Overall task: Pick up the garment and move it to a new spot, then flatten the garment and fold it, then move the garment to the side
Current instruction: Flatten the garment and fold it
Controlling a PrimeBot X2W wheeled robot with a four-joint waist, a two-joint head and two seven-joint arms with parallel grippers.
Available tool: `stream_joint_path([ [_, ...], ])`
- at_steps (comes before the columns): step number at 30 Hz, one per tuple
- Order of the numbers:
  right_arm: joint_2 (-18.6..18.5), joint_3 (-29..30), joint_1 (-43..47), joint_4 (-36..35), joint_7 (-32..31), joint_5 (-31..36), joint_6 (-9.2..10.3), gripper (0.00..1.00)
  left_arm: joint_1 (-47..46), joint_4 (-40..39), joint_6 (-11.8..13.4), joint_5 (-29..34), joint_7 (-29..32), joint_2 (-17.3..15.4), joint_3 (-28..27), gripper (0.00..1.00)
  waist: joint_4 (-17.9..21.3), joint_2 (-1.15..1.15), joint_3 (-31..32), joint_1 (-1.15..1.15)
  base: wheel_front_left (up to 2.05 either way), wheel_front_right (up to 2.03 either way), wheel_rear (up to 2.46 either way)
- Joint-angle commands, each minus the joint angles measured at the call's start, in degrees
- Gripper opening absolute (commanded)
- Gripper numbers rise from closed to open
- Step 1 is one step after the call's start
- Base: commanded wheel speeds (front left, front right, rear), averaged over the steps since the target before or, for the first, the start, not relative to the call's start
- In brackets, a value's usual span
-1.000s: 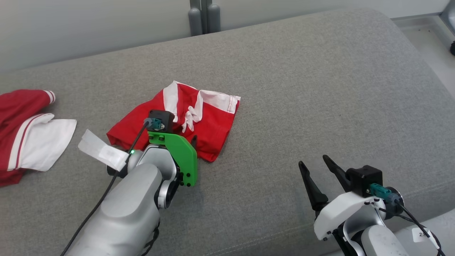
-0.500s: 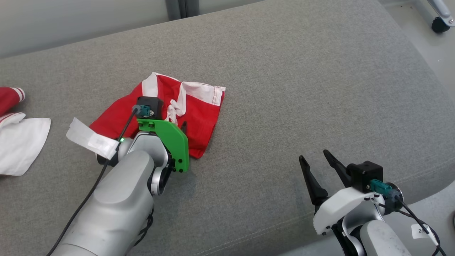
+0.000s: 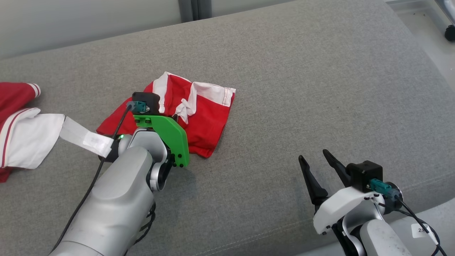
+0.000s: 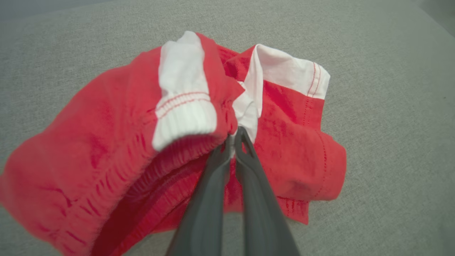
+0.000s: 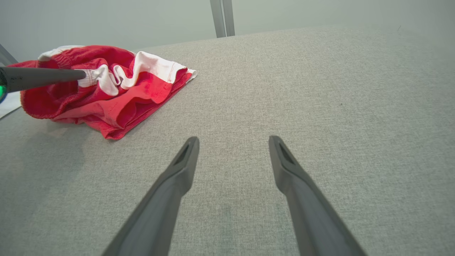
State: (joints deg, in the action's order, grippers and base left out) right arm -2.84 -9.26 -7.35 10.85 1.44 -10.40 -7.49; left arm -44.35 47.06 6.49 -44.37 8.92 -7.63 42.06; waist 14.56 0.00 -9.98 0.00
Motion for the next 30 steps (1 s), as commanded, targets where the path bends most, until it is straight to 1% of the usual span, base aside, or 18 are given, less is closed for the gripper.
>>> stream_joint_path([
  [1, -0.09, 0.18, -0.39, 0.14, 0.12, 0.12, 0.00, 1.00, -0.19, -0.45, -0.46, -0.82, -0.37, 0.34, -0.45, 0.00, -0.54, 0.00, 0.48, 0.00, 0.00, 0.00, 0.00],
  [4, -0.08, 0.38, -0.15, 0.23, 0.01, 0.15, 0.00, 1.00, -0.93, -2.41, -1.37, -1.78, -0.49, 0.57, -1.24, 0.00, -1.24, 0.00, 1.13, 0.00, 0.00, 0.00, 0.00],
  [8, -0.08, 0.46, 0.57, 0.37, -0.09, 0.08, 0.00, 1.00, -1.44, -6.70, -1.78, -3.39, -0.41, 0.10, -2.59, 0.00, -2.17, 0.00, 2.26, 0.00, 0.00, 0.00, 0.00],
  [10, -0.09, 0.47, 0.87, 0.47, -0.09, -0.06, 0.00, 1.00, -1.14, -9.29, -1.37, -3.91, 0.36, -0.81, -3.03, 0.00, -2.58, 0.00, 2.88, 0.00, 0.00, 0.00, 0.00],
  [14, -0.10, 0.62, 1.22, 0.61, -0.20, -0.20, 0.00, 1.00, 1.00, -16.02, 0.24, -4.84, 1.52, -3.05, -4.33, 0.00, -3.29, 0.00, 3.90, 0.00, 0.00, 0.00, 0.00],
  [16, -0.10, 0.82, 1.35, 0.62, -0.22, -0.17, 0.00, 1.00, 2.52, -20.08, 1.09, -6.43, 2.13, -4.06, -5.83, 0.00, -3.64, 0.00, 4.30, 0.00, 0.00, 0.00, 0.00],
  [21, -0.10, 1.49, 2.22, 0.40, -0.64, 0.06, 0.00, 1.00, 7.45, -29.04, 2.22, -12.72, 4.55, -5.94, -10.20, 0.00, -4.56, 0.00, 5.36, 0.00, 0.00, 0.00, 0.00],
  [23, -0.09, 1.51, 2.49, 0.33, -0.80, 0.14, 0.00, 1.00, 8.48, -31.07, 3.21, -13.03, 5.84, -7.20, -10.59, 0.00, -4.68, 0.00, 5.85, 0.00, 0.00, 0.00, 0.00],
  [25, -0.09, 1.36, 2.50, 0.13, -0.95, 0.16, 0.00, 1.00, 9.80, -32.93, 3.44, -15.14, 7.60, -6.88, -10.78, 0.00, -4.72, 0.00, 6.19, 0.00, 0.00, 0.00, 0.00],
  [27, -0.10, 1.12, 2.56, 0.02, -1.17, 0.17, 0.00, 1.00, 10.52, -34.62, 3.50, -15.93, 9.59, -6.85, -10.27, 0.00, -4.65, 0.00, 6.42, 0.00, 0.00, 0.00, 0.00],
  [29, -0.09, 0.91, 2.67, -0.16, -1.19, 0.14, 0.00, 1.00, 11.35, -36.49, 3.30, -18.15, 11.21, -6.13, -10.39, 0.00, -4.55, 0.00, 6.55, 0.00, 0.00, 0.00, 0.00],
  [30, -0.11, 0.84, 2.74, -0.24, -1.24, 0.12, 0.00, 1.00, 11.55, -37.10, 3.71, -18.67, 11.86, -6.35, -10.56, 0.00, -4.45, 0.00, 6.57, 0.00, 0.00, 0.00, 0.00],
])
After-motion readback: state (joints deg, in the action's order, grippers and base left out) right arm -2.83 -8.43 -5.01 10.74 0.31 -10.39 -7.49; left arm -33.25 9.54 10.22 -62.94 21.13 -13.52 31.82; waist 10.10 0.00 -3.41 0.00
